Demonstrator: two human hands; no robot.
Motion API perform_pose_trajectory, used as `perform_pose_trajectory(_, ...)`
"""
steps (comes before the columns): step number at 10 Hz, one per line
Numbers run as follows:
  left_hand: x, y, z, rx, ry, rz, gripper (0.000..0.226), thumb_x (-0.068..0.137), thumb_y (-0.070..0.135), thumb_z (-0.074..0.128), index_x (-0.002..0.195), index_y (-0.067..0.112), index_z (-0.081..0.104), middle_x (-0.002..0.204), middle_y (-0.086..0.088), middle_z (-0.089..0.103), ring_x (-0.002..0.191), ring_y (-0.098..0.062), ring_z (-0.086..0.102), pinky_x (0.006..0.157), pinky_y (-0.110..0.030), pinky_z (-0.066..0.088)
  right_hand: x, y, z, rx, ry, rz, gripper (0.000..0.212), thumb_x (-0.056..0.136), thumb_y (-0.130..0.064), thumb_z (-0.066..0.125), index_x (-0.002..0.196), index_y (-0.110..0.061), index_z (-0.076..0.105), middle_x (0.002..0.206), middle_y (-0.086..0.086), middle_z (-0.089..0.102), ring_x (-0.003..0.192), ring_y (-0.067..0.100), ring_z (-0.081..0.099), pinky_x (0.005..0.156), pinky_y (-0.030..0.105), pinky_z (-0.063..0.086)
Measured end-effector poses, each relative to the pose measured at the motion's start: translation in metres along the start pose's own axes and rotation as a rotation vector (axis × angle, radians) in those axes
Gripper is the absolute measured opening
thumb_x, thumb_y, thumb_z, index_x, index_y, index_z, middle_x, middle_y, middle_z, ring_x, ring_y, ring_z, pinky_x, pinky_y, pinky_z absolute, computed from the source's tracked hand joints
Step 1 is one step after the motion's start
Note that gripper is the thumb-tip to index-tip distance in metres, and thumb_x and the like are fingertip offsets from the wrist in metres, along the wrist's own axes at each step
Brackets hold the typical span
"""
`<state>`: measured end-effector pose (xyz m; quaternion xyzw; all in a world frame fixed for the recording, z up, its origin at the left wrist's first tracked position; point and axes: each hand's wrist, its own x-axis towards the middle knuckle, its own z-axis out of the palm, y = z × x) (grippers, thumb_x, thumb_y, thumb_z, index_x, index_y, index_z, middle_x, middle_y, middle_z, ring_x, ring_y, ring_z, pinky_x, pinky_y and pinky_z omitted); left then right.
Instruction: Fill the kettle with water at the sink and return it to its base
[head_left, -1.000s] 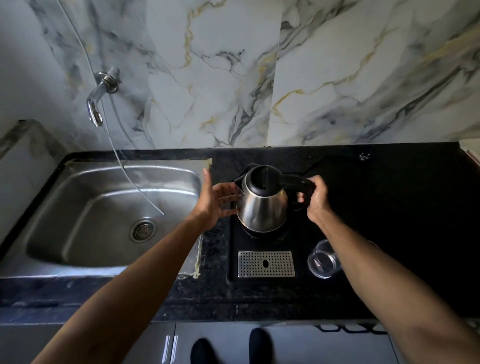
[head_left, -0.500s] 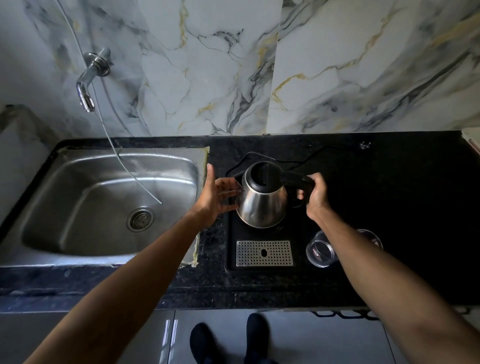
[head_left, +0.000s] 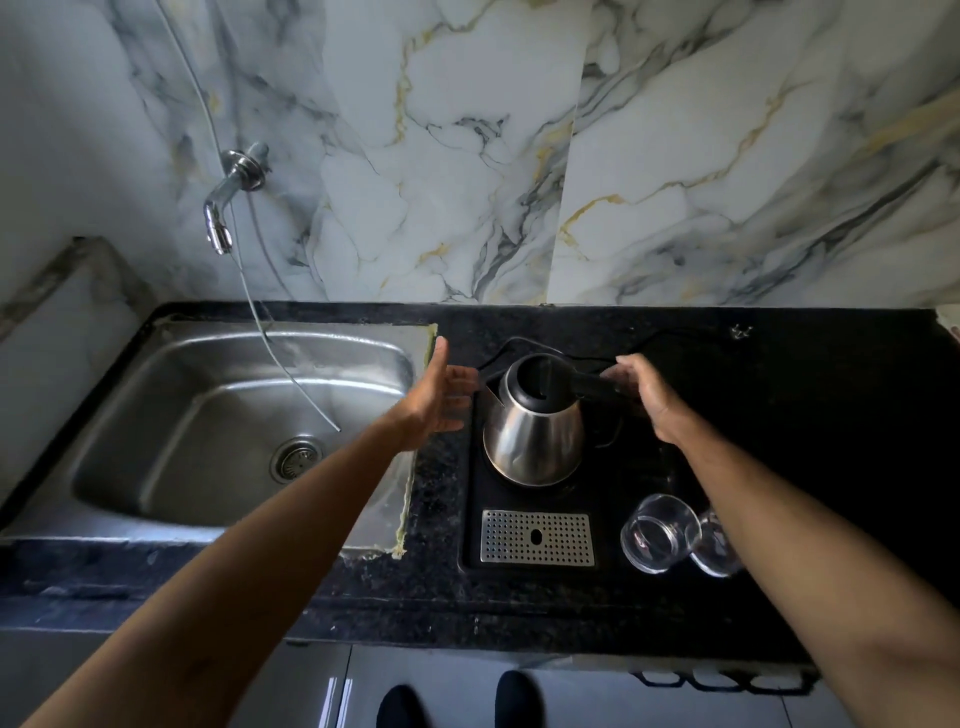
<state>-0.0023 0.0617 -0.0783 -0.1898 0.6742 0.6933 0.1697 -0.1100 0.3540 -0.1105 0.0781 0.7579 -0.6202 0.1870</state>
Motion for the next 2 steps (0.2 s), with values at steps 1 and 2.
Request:
perform_pose_trajectory(1, -0.010, 0.042, -0.022, 0.293, 0.105, 0.184, 0.071, 0.095, 0.065, 0.033, 0.137, 0.011, 0.052, 0.138, -0.010, 0.056, 0.120, -0.023, 0.053, 0.100, -0.040, 0.043, 0.006, -0.056, 0.017, -0.312, -0.019, -0.181, 0.030, 0.083, -0.049, 0.059, 0.087, -0.020, 0.067, 0.091, 0.000, 0.071, 0.087, 0.018, 0.061, 0.070, 0.032, 0.040)
perform_pose_trajectory(2, -0.026, 0.083, -0.045, 0.660, 0.277, 0.339, 0.059, 0.094, 0.051, 0.054, 0.136, 0.010, 0.051, 0.137, -0.013, 0.056, 0.123, -0.029, 0.055, 0.104, -0.041, 0.044, 0.003, -0.113, 0.061, -0.604, -0.114, -0.353, 0.034, 0.076, -0.052, 0.065, 0.093, -0.023, 0.064, 0.097, -0.001, 0.067, 0.089, 0.015, 0.061, 0.079, 0.031, 0.046)
